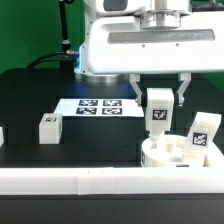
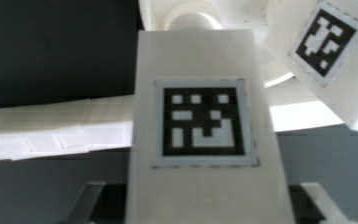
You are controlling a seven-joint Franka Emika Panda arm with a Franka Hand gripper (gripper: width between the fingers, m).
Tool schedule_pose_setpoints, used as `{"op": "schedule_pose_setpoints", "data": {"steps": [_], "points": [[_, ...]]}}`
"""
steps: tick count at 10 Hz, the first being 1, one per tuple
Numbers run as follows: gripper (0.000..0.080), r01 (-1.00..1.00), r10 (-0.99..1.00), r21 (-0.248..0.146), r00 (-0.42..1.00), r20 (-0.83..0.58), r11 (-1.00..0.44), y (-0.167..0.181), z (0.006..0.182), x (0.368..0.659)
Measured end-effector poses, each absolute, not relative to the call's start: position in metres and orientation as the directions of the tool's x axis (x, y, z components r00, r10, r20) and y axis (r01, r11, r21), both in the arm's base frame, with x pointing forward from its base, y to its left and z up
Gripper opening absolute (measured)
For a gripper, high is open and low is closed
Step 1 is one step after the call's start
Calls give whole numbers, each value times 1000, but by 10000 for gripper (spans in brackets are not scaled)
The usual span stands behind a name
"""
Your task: Assemble stool
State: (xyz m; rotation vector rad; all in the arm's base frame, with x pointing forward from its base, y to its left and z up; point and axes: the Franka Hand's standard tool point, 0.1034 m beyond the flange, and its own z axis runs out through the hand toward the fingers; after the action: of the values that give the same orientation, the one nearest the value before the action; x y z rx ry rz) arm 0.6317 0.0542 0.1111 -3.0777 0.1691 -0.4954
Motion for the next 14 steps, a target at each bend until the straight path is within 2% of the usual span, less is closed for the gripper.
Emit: {"op": "schedule_pose_setpoints", "data": {"steps": [2,4,7,14], "points": [[337,-95,-100,-31,941,323,-995,56,107,634],[337,-60,-59,-9,925,374,-998,54,102,641],[337,-59,-53,-1,884,464,-998,53,103,643],[337,-52,-50,-7,894,445,-999,59,99,634]]}}
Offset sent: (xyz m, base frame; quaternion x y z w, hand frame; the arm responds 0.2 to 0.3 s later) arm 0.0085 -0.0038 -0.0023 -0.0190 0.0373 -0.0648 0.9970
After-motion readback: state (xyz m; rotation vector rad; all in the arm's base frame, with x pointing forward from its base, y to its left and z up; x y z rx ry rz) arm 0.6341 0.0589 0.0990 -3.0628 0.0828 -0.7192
